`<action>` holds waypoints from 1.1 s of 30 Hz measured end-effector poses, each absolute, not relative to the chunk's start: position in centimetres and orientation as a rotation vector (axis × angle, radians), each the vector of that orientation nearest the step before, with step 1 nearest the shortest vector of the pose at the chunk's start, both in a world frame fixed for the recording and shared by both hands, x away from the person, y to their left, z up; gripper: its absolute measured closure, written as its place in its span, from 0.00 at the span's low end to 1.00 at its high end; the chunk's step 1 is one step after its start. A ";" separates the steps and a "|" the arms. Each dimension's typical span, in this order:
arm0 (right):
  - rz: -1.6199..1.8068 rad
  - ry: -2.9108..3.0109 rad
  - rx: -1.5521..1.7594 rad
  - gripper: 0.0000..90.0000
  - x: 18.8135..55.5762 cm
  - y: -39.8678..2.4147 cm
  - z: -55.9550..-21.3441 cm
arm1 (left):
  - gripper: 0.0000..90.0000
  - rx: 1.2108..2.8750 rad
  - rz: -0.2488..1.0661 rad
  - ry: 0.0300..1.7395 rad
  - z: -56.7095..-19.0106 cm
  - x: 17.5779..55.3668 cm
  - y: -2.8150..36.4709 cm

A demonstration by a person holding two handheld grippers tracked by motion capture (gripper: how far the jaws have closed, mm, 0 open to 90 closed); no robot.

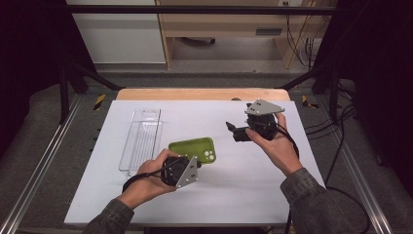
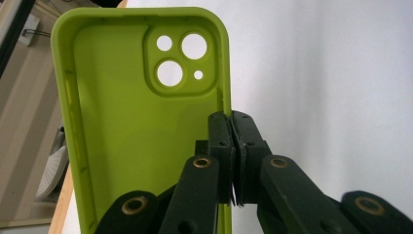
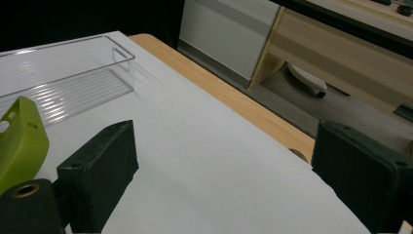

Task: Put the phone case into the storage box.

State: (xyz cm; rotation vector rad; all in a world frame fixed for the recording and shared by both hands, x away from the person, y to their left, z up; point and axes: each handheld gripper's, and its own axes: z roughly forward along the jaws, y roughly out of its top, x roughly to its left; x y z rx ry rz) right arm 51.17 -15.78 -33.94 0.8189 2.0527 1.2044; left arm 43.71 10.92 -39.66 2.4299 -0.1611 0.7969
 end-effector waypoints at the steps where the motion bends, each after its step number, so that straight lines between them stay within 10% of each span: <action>1: 1.203 2.046 0.821 0.11 51.1 -15.9 -34.0 | 0.97 2.427 0.796 -0.157 -39.6 43.7 11.0; 33: 1.316 1.963 0.908 0.07 48.3 -19.8 -36.8 | 0.97 2.241 0.824 0.117 -37.9 45.2 13.0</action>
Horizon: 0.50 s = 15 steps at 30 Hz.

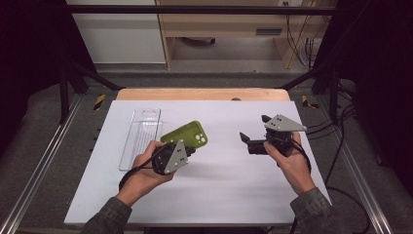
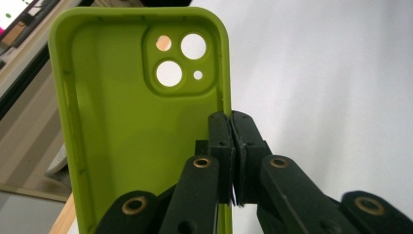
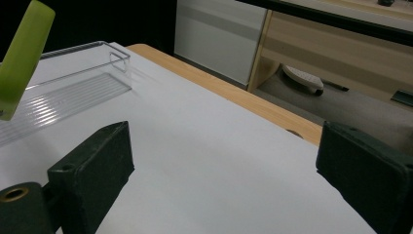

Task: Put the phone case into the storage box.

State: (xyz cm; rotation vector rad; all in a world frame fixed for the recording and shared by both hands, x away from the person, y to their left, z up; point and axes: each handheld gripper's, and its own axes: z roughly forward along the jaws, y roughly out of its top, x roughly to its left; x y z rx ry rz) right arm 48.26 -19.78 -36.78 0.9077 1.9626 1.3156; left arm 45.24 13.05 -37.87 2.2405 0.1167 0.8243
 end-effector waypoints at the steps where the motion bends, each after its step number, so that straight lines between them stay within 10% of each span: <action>1: 1.318 1.959 0.911 0.07 48.1 -19.9 -36.9 | 0.97 2.229 0.828 0.131 -37.8 45.3 13.2; 15: 1.355 1.897 0.960 0.07 46.4 -22.0 -39.3 | 0.97 2.097 0.844 0.286 -36.7 46.1 14.6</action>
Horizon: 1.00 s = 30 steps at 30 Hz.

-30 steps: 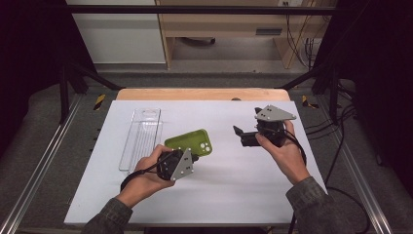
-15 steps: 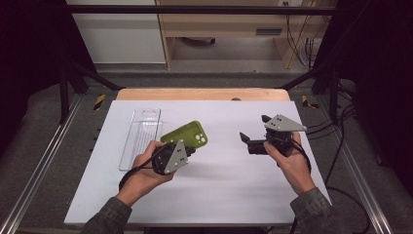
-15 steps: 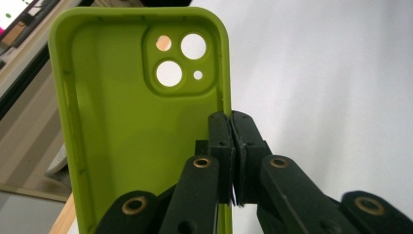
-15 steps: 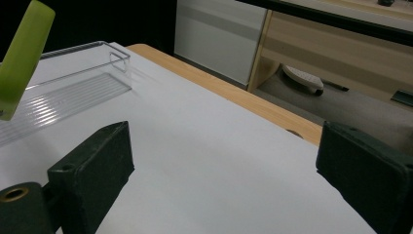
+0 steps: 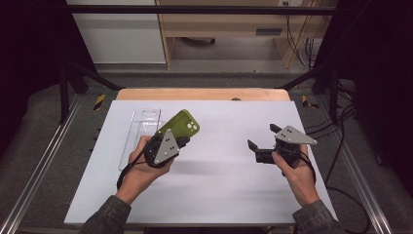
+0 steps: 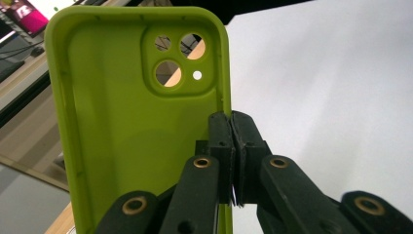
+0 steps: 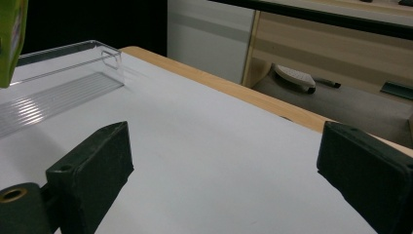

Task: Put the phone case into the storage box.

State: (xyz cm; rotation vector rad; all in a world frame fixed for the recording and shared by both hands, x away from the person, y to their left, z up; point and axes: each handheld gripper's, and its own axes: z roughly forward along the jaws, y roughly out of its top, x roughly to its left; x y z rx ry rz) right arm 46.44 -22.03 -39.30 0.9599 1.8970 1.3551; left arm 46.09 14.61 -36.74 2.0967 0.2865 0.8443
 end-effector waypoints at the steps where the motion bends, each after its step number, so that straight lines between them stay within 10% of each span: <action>1: 1.362 1.893 0.962 0.07 46.3 -22.2 -39.5 | 0.97 2.092 0.842 0.294 -36.7 46.1 14.6; 30: 1.440 1.790 1.009 0.06 43.4 -24.7 -43.3 | 0.97 1.890 0.877 0.476 -35.6 46.8 16.9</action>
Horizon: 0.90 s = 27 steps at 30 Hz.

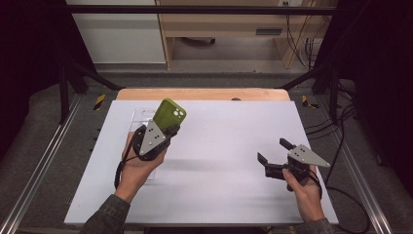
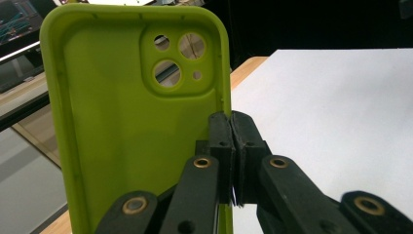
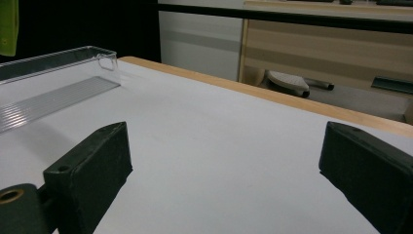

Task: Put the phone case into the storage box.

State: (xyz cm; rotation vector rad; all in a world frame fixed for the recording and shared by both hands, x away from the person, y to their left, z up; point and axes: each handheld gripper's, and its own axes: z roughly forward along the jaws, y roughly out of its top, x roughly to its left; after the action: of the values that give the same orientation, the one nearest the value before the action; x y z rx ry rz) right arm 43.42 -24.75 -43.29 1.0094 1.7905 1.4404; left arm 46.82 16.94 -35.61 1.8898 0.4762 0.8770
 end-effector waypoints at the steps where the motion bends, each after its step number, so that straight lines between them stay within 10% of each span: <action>1: 1.444 1.784 1.009 0.06 43.3 -24.9 -43.4 | 0.97 1.887 0.878 0.479 -35.6 46.8 17.0; 27: 1.478 1.777 0.991 0.04 41.0 -24.4 -45.1 | 0.97 1.706 0.882 0.684 -35.0 47.4 20.4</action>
State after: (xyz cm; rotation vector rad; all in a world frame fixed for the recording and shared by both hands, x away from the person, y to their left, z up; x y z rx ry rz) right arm 41.03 -24.45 -45.14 0.9908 1.7767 1.4783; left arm 47.38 20.39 -34.98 1.7065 0.6838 0.8825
